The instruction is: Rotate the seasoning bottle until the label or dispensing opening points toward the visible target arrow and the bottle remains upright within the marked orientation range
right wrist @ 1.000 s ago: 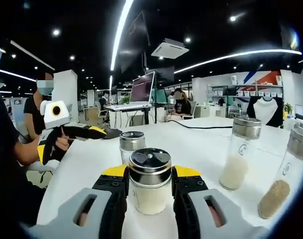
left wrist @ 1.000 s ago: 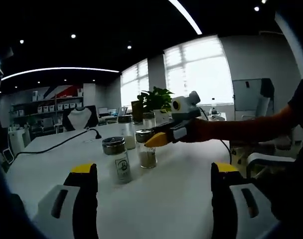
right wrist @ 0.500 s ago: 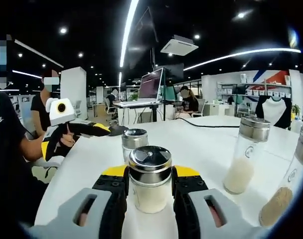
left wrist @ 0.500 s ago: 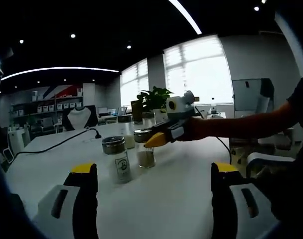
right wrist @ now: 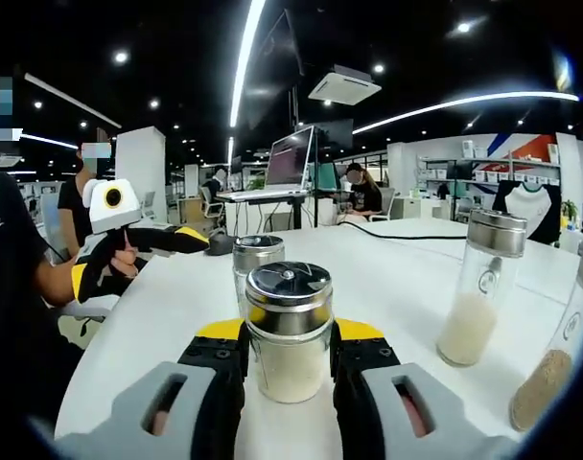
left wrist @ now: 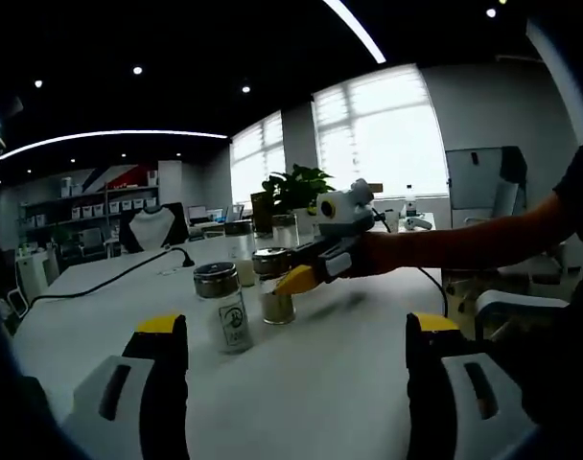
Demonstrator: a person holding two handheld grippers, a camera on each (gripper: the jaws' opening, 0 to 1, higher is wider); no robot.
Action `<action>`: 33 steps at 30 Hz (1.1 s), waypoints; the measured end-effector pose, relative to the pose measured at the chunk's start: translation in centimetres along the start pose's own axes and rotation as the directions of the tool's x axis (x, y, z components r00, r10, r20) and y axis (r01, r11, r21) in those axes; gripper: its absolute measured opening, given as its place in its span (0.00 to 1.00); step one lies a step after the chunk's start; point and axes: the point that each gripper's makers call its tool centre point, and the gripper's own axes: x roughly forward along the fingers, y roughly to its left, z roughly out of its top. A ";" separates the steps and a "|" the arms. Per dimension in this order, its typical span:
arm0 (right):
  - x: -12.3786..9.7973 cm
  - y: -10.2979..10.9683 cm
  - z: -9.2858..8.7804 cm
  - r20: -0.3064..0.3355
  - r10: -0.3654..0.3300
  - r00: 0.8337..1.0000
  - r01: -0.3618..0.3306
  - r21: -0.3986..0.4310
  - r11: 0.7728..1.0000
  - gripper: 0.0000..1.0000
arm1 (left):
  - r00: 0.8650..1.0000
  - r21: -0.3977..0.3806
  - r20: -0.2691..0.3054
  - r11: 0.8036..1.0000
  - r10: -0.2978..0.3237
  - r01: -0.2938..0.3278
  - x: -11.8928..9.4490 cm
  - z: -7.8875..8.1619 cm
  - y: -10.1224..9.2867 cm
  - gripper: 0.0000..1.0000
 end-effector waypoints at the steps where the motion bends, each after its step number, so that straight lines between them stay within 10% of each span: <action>1: 0.0 0.0 0.0 0.002 0.002 1.000 -0.002 0.001 1.000 0.31 | 1.000 0.001 0.000 1.000 0.000 0.000 0.0 0.0 0.0 1.00; 33: -0.5 0.9 0.0 -0.008 -0.008 1.000 0.008 -0.020 1.000 0.42 | 1.000 0.005 -0.001 1.000 0.006 -0.006 -0.3 0.2 0.3 1.00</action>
